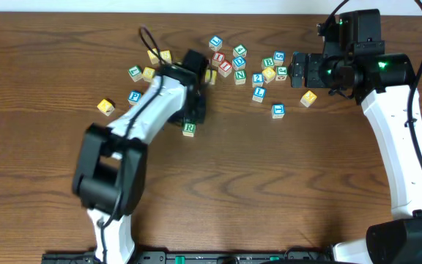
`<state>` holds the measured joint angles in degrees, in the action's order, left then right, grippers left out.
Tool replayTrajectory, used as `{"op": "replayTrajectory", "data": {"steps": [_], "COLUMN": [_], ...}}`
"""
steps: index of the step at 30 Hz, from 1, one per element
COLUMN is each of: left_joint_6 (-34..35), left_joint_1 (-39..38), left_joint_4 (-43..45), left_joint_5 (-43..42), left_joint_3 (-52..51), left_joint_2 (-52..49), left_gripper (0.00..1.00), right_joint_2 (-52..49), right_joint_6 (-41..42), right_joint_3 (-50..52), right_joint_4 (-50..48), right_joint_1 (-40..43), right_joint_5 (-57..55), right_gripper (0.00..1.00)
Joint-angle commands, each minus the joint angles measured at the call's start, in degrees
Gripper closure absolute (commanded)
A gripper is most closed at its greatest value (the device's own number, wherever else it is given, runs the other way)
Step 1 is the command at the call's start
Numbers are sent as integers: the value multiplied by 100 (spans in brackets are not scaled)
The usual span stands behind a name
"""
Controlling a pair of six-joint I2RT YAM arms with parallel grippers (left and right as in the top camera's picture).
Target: Spell out ROBOT
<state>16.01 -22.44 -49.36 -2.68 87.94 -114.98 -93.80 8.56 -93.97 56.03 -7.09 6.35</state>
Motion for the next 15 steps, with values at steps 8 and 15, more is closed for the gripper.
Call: {"op": "replayTrajectory", "data": {"steps": [8, 15], "left_joint_6": [-444, -437], "left_joint_1": [1764, 2159], "left_joint_4": [-391, -457], "left_joint_5": [35, 31], "left_joint_3": [339, 293], "left_joint_2": [2201, 2214], "left_gripper": [37, 22], "right_joint_2": [-678, -2463], "right_joint_6": [315, 345], "right_joint_3": [-1746, -4155], "right_joint_4": [1381, 2297], "right_joint_1": [31, -358], "right_joint_5": [-44, -44], "right_gripper": [1, 6]}}
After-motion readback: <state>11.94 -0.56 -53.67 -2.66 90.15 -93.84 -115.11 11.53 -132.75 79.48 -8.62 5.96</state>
